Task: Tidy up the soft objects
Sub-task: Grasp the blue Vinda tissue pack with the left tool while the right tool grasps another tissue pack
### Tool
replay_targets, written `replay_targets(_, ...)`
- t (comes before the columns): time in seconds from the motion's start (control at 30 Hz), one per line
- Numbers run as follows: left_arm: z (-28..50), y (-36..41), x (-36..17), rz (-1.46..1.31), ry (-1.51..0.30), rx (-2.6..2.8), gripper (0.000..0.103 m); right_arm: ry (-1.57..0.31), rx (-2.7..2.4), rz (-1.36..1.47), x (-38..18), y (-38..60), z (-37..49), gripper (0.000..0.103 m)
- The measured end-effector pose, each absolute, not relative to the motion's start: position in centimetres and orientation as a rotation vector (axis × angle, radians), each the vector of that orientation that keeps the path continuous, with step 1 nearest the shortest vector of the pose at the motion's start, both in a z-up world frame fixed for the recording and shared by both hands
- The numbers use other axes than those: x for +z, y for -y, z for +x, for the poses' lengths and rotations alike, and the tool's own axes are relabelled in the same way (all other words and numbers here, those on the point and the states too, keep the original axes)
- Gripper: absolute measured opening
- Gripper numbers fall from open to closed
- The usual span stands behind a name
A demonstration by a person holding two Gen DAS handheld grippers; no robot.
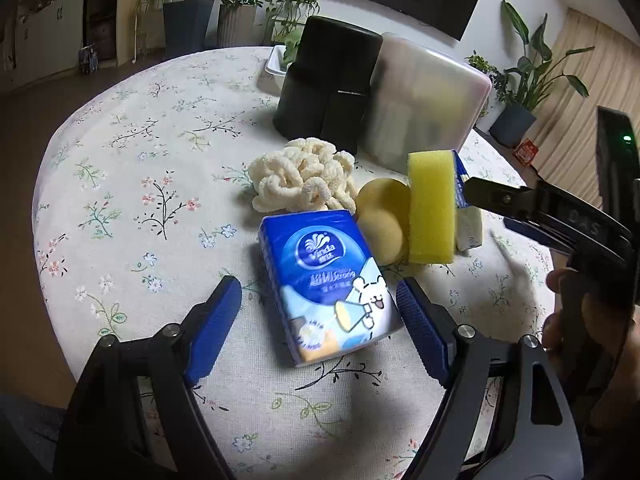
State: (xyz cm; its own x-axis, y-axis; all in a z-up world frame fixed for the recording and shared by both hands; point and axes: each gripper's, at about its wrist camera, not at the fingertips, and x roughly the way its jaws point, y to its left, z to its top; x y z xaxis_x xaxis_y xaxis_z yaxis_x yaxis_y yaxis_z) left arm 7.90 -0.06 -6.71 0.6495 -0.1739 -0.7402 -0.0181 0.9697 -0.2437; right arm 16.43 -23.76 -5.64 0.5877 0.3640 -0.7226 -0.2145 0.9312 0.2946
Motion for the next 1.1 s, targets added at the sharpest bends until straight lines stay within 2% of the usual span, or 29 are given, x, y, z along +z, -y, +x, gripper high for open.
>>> replay_targets(0.2, 8.0, -0.2, -6.7, -0.245, -0.856, -0.1, 0.069, -0.958, 0.345, 0.243, -7.2, 23.6, 17.4, 0.103)
replay_targets(0.43, 7.8, -0.3, -6.7, -0.227, -0.852, -0.098, 0.065, -0.966, 0.329, 0.262, -7.1, 23.4, 18.1, 0.102)
replay_targets(0.57, 7.8, -0.2, -6.7, -0.215, -0.851, -0.094, 0.064, -0.964, 0.319, 0.213, -7.2, 23.0, 17.8, 0.094)
replay_targets(0.63, 7.7, -0.2, -6.7, -0.215, -0.85, -0.095, 0.063, -0.961, 0.313, 0.191, -7.1, 22.8, 17.9, 0.086)
replay_targets(0.7, 7.7, -0.2, -6.7, -0.217, -0.85, -0.098, 0.058, -0.958, 0.335, 0.192, -7.1, 22.8, 17.8, 0.068)
replay_targets(0.77, 7.6, -0.3, -6.7, -0.218, -0.849, -0.102, 0.057, -0.956, 0.342, 0.195, -6.9, 22.9, 17.7, 0.062)
replay_targets(1.1, 7.1, -0.6, -6.5, -0.235, -0.847, -0.112, 0.054, -0.911, 0.321, 0.186, -6.2, 24.5, 16.1, 0.056)
